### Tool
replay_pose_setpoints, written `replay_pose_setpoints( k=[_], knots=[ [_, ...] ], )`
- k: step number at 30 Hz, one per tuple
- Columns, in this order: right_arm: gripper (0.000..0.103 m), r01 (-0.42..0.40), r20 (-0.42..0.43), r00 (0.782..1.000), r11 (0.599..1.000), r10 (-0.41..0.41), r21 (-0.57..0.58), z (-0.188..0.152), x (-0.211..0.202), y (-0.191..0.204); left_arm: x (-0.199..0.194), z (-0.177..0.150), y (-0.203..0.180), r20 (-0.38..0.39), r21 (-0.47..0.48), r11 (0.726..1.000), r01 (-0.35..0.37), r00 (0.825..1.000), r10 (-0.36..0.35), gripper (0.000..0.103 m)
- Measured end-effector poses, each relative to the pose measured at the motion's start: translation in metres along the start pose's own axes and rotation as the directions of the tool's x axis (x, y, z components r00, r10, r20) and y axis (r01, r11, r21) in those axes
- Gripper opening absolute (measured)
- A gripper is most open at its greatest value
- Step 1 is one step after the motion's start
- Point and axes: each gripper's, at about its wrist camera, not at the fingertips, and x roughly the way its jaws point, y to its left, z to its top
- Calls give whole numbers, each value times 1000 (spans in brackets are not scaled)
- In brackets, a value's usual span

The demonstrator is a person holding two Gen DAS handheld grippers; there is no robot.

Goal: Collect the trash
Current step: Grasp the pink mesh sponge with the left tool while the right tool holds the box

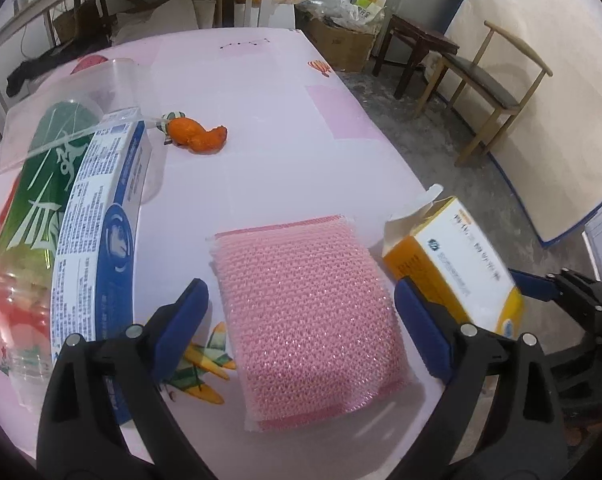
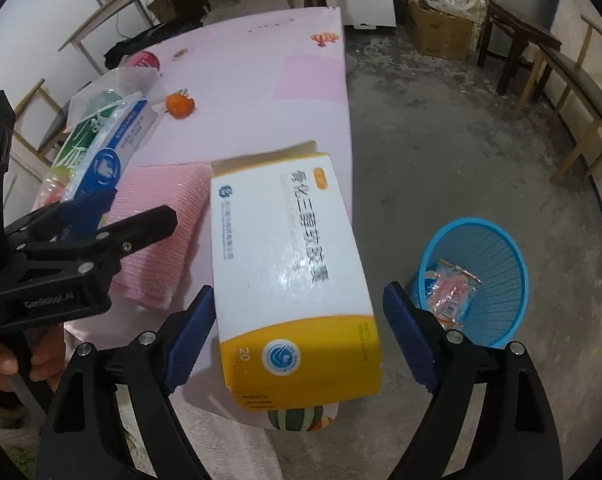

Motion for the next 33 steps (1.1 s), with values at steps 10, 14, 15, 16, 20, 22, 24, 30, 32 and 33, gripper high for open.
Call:
replay_pose_setpoints(
  k=[10, 14, 15, 16, 20, 22, 24, 30, 32, 33],
  knots=[
    [78, -14, 15, 1000, 1000, 14, 26, 0, -5, -10, 0, -1, 5, 6, 7, 999, -52, 999, 52, 91],
    [78, -22, 13, 1000, 999, 21, 32, 0, -4, -10, 4, -2, 8, -8, 21, 997, -77, 997, 77, 91],
    [78, -24, 13, 1000, 999, 23, 32, 0, -4, -10, 4, -3, 7, -7, 26, 996, -83, 997, 83, 91],
    [78, -23, 13, 1000, 999, 22, 31, 1, -4, -10, 4, -3, 6, -9, 28, 996, -83, 996, 83, 91],
    [78, -22, 18, 1000, 1000, 21, 20, 3, -7, -7, -4, -2, 9, 7, 20, 997, -75, 997, 74, 91],
    [78, -18, 18, 1000, 1000, 18, 12, 4, -7, -6, -6, -3, 11, 10, 23, 997, -73, 997, 73, 91],
    [78, -13, 17, 1000, 1000, 13, 7, 4, -5, -5, -3, -4, 12, 3, 21, 997, -79, 997, 79, 91],
    [78, -8, 13, 1000, 1000, 8, 7, 5, -4, -4, 1, 1, 15, -7, 32, 996, -89, 996, 89, 91],
    [78, -8, 16, 1000, 1000, 8, 2, 6, -5, -3, 1, 3, 16, -11, 27, 996, -83, 996, 83, 91],
    [78, -9, 16, 1000, 1000, 9, -1, 6, -6, -3, 1, 4, 17, -14, 25, 997, -80, 997, 80, 91]
  ],
)
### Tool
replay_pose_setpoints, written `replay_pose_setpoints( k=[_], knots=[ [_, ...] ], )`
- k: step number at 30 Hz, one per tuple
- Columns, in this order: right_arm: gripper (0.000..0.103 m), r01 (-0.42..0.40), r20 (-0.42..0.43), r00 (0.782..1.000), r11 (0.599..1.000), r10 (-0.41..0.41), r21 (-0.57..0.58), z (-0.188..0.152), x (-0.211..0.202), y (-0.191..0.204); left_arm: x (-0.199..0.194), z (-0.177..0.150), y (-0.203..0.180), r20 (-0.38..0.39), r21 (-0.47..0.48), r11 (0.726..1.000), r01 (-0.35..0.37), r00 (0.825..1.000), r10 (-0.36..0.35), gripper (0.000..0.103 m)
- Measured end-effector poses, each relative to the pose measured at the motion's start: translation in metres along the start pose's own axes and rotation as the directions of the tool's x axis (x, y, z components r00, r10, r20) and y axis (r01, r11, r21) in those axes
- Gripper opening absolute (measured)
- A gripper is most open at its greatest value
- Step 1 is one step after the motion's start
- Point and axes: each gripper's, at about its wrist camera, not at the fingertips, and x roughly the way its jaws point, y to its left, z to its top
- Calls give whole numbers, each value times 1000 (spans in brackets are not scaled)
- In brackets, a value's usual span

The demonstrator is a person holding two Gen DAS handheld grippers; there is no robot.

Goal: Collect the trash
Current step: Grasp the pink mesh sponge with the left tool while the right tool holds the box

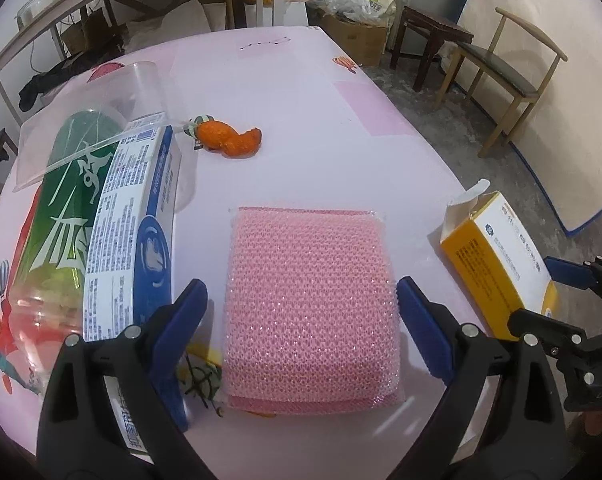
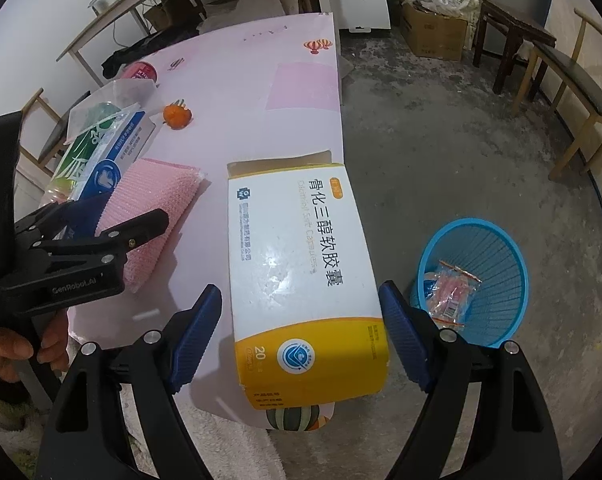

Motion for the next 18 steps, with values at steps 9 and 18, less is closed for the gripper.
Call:
replay_pose_setpoints(
  k=[9, 18],
  knots=[
    [78, 0, -8, 1000, 1000, 0, -17, 5, 5, 0, 9, 3, -6, -36, 53, 998, -26, 999, 28, 91],
    [73, -34, -1, 999, 999, 34, 28, 7, 8, -6, 19, 4, -20, -66, 116, 993, -27, 997, 35, 91]
  ],
)
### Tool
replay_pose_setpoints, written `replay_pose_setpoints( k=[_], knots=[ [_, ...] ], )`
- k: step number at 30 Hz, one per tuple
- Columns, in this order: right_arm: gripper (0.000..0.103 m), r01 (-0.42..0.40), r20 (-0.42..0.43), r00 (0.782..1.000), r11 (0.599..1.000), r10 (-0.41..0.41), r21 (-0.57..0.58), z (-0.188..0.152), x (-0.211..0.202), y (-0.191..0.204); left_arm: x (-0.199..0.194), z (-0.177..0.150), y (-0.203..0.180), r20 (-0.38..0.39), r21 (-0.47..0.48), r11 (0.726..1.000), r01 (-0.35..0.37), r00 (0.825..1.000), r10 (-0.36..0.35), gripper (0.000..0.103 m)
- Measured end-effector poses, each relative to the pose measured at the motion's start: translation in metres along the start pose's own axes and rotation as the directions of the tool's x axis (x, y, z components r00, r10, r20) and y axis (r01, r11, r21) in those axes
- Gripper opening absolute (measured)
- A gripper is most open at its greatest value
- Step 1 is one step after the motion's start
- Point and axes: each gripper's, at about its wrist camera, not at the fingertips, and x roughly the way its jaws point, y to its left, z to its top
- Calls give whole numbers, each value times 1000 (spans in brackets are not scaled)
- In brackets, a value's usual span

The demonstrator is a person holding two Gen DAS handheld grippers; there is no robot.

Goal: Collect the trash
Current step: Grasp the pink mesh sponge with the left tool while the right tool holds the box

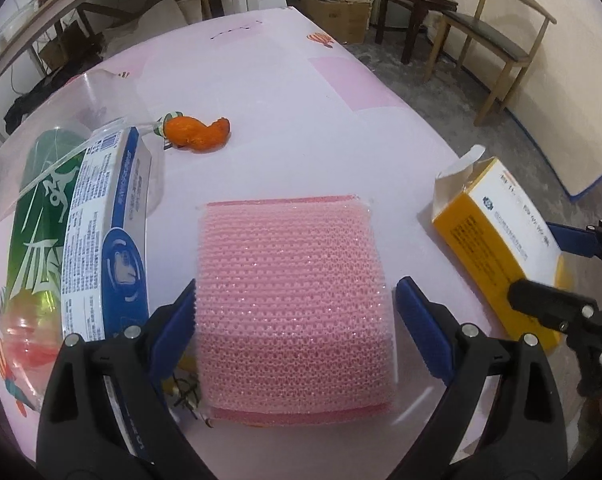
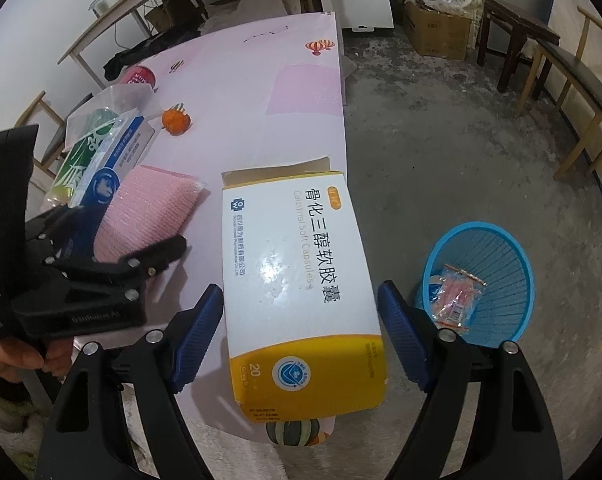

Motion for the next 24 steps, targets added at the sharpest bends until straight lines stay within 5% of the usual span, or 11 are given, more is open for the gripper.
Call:
replay_pose_setpoints(
  k=[5, 9, 18, 24],
  knots=[
    [72, -29, 19, 999, 999, 28, 41, -3, -3, -6, 1, 1, -5, 10, 15, 1000, 12, 1000, -12, 91],
    [72, -43, 27, 999, 997, 41, 68, -5, -9, -10, -11, -5, -13, 21, 11, 988, 157, 987, -157, 91],
    [72, -44, 61, 997, 996, 39, 79, -6, -16, -12, -29, -14, 2, 100, -55, 963, 262, 961, -256, 91],
    [72, -52, 72, 996, 994, 45, 99, -6, -19, -17, -28, -16, 10, 98, -65, 973, 220, 972, -213, 91]
  ],
)
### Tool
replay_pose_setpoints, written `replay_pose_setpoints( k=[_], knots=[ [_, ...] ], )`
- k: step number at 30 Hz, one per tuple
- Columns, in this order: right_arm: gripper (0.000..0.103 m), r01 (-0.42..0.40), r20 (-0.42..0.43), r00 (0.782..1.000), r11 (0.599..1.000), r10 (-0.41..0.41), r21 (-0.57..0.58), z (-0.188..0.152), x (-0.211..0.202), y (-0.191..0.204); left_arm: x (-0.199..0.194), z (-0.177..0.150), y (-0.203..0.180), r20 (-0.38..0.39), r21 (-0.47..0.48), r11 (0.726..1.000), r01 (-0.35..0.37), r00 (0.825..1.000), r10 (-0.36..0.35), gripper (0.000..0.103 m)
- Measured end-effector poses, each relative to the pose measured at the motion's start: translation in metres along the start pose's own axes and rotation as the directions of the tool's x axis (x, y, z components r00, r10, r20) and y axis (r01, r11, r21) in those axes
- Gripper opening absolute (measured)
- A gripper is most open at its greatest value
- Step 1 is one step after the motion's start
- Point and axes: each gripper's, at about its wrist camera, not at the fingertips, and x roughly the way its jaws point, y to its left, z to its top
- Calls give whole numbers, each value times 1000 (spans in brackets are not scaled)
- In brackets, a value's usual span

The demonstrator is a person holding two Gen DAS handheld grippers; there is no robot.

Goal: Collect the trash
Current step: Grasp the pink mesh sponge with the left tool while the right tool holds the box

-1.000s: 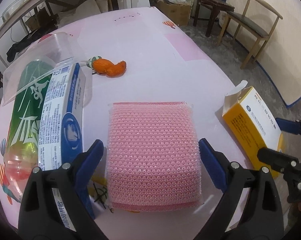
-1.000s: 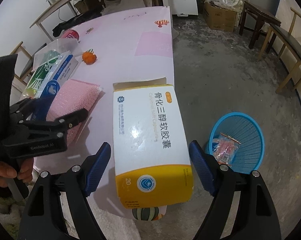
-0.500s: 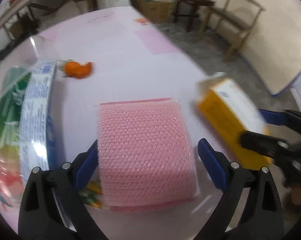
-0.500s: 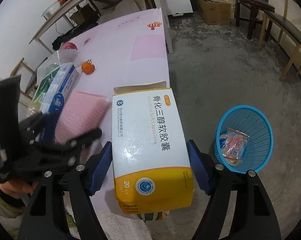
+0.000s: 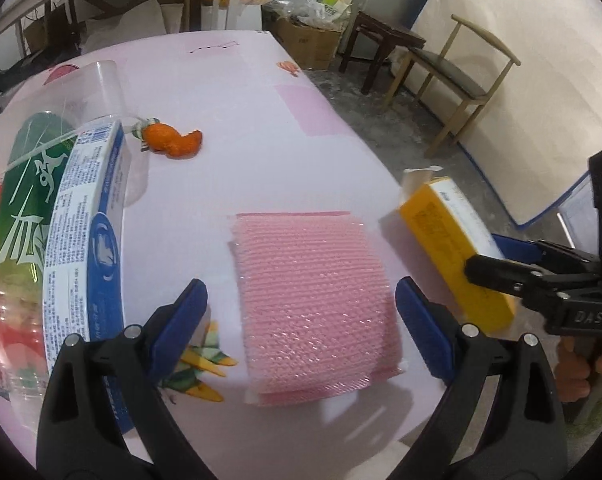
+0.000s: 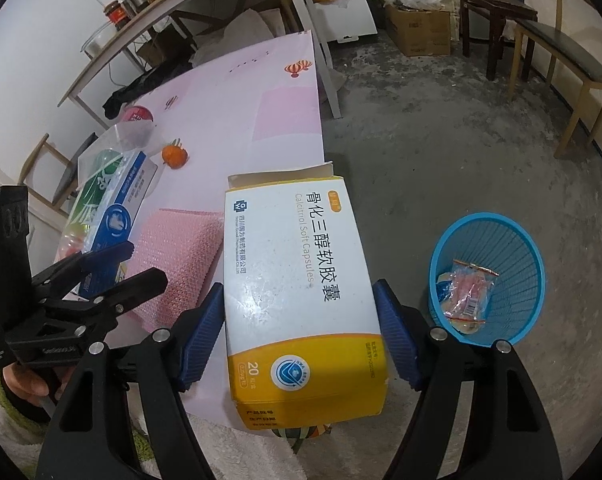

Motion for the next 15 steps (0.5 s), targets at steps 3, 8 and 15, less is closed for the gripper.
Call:
replay_pose_setpoints(
  k=[3, 8, 15],
  knots=[
    [72, -5, 3, 1000, 1000, 5, 11, -2, 0, -2, 10, 3, -6, -45, 13, 1000, 2, 999, -2, 91],
    [72, -13, 8, 1000, 1000, 13, 27, -3, 0, -4, 24, 6, -8, -103, -33, 999, 7, 995, -10, 93],
    [72, -22, 16, 1000, 999, 22, 41, -3, -1, -9, 25, 11, -14, -112, -29, 1000, -3, 994, 0, 93]
  ],
)
